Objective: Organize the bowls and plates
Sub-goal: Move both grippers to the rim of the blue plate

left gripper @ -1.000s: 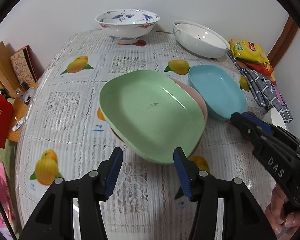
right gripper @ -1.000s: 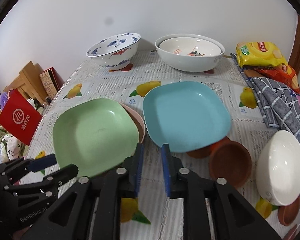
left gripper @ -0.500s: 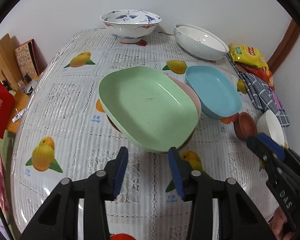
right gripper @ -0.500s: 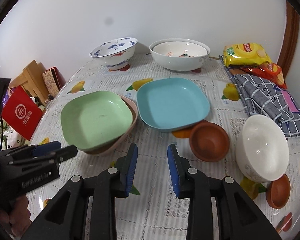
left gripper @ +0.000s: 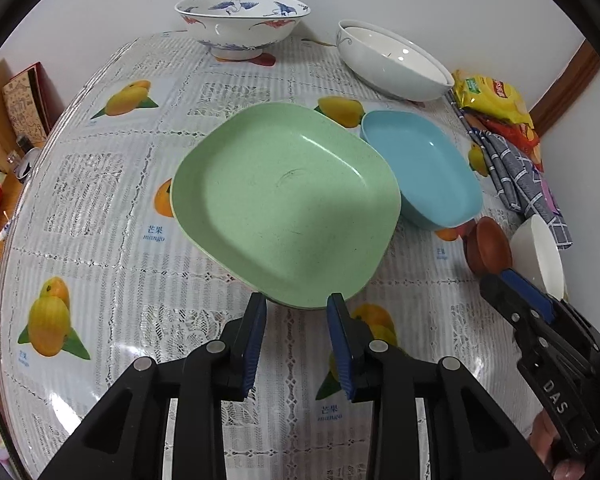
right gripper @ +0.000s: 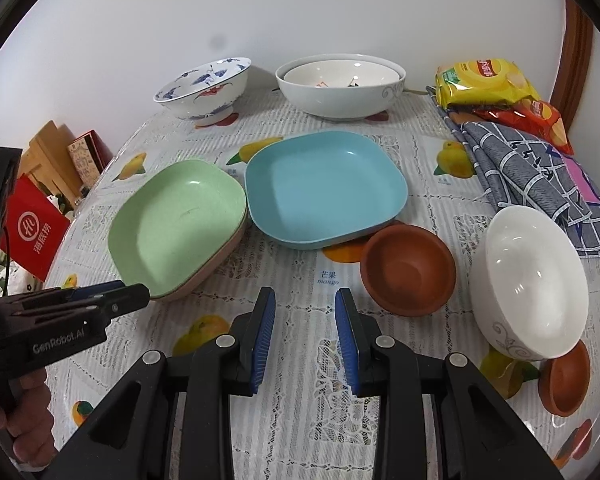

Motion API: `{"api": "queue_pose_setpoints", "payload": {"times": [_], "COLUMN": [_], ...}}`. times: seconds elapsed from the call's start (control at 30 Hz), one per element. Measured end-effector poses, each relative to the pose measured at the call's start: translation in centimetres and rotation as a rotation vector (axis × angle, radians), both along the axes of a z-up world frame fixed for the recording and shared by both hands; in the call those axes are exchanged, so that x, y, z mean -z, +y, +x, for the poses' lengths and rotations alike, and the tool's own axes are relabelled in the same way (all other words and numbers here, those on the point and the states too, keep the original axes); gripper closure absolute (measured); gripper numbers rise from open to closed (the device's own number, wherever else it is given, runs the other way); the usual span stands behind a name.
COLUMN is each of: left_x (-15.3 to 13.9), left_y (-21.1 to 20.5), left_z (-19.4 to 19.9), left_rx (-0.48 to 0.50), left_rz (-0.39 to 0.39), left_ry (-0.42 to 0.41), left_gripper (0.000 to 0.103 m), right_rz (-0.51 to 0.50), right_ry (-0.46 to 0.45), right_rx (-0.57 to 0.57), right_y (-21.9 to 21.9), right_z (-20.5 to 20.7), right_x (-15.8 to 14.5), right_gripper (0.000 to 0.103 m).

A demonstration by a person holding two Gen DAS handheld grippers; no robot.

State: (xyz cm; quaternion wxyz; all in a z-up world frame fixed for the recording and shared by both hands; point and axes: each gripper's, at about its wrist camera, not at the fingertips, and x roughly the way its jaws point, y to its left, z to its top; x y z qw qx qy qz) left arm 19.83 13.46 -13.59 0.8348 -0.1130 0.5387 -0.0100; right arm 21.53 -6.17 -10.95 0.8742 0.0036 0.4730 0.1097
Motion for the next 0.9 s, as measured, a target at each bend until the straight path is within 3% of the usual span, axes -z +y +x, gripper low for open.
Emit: {"api": "queue_pose_setpoints", "payload": {"times": [0.23, 0.33, 0.57, 0.9], "left_x": [-1.8, -3.0, -5.4, -5.5], "left_y": [0.0, -0.5, -2.7, -5.9], "left_z": [0.2, 0.8, 3.5, 8.5], "left_rx": [-0.002, -0.001, 0.014, 0.035], "left_rz": [0.048, 0.088, 0.196, 0.269], "left_ry": [-0.041, -0.069, -0.153, -0.179], "left_gripper": [0.072, 0.072, 0.072, 0.072], "right_rz": [-0.009, -0.020, -0.053, -0.004], "right_ry": [-0.027, -0.061, -0.120, -0.131], "right_rx": [-0.003, 0.008, 0.033, 0.069], "right_y": [-0.2, -0.7, -1.7, -3.5], "right_z": [0.3, 0.5, 2.4, 6.9], "right_x": [-0.7, -1.5, -3.8, -5.5], "right_gripper": [0.068, 0.061, 0.060, 0.060]}}
